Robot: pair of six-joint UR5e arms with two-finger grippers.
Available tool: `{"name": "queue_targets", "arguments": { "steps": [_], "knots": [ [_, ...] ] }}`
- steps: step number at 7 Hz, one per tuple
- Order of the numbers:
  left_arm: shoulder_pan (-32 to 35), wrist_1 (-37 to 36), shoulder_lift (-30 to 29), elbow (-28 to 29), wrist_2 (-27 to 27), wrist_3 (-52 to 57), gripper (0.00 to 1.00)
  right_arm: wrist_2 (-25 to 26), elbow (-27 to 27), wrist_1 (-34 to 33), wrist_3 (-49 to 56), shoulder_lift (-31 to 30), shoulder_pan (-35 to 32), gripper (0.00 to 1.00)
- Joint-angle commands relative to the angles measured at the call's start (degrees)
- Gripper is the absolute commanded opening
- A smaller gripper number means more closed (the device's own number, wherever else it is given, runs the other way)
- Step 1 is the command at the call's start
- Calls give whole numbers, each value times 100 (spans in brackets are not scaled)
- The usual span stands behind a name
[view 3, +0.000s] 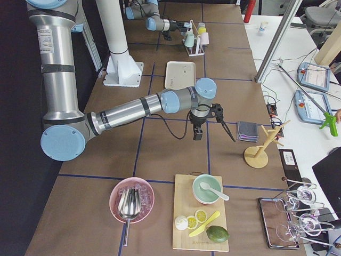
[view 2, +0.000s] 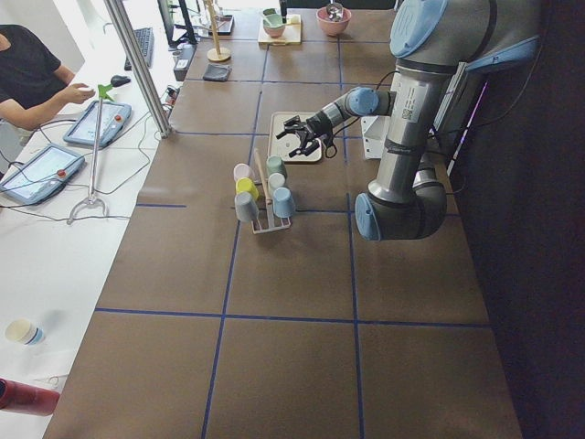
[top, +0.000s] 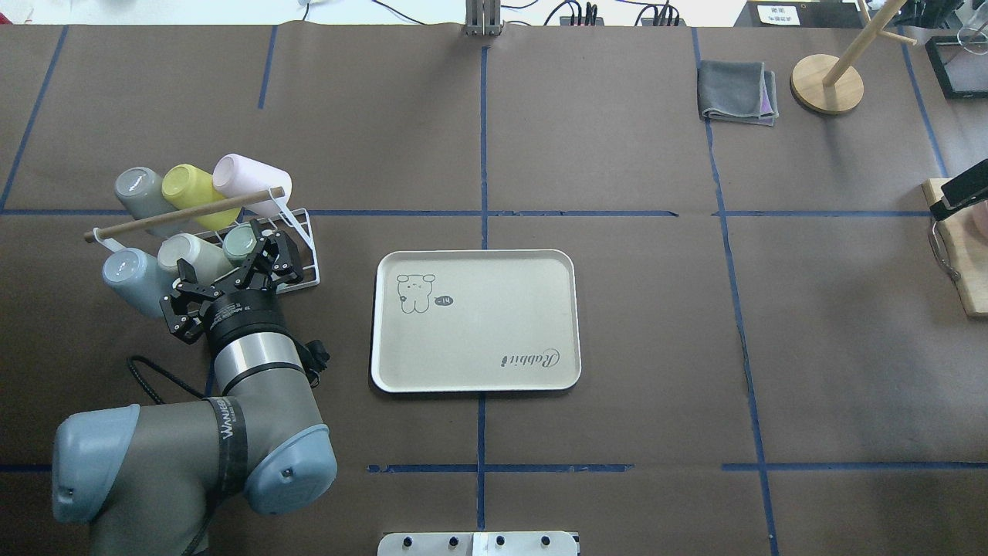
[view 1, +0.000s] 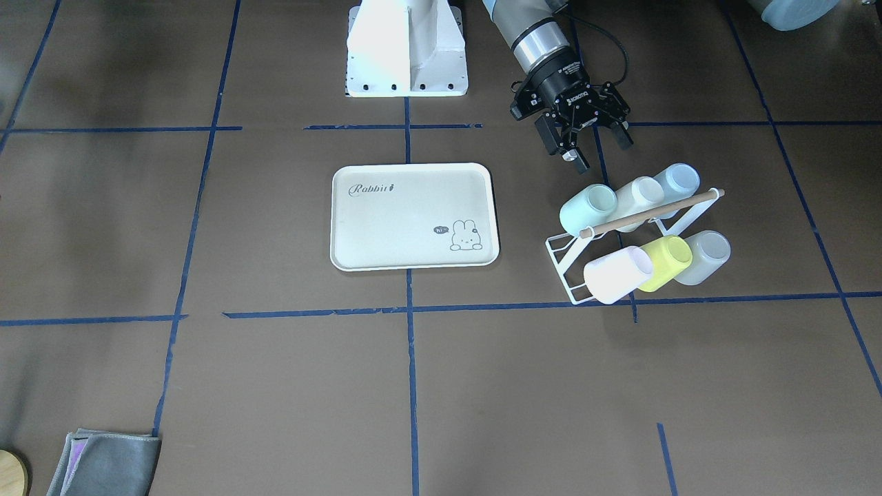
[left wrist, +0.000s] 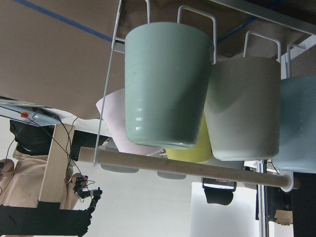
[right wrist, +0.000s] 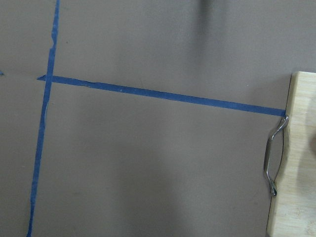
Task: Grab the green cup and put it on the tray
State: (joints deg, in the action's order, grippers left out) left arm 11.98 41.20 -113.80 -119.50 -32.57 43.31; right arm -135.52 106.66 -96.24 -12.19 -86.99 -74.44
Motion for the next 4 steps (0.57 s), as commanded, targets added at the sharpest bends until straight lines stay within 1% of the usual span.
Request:
{"name": "queue_targets", "arguments": {
  "steps": [1,4],
  "knots": [
    [-108,185,-81,460,206,-51,100,-27,-14,0,-12,7,0,100],
    [-152,870,-169,1444,505,-60,100,-36,-75,0,-12,-19,0,100]
  ]
}}
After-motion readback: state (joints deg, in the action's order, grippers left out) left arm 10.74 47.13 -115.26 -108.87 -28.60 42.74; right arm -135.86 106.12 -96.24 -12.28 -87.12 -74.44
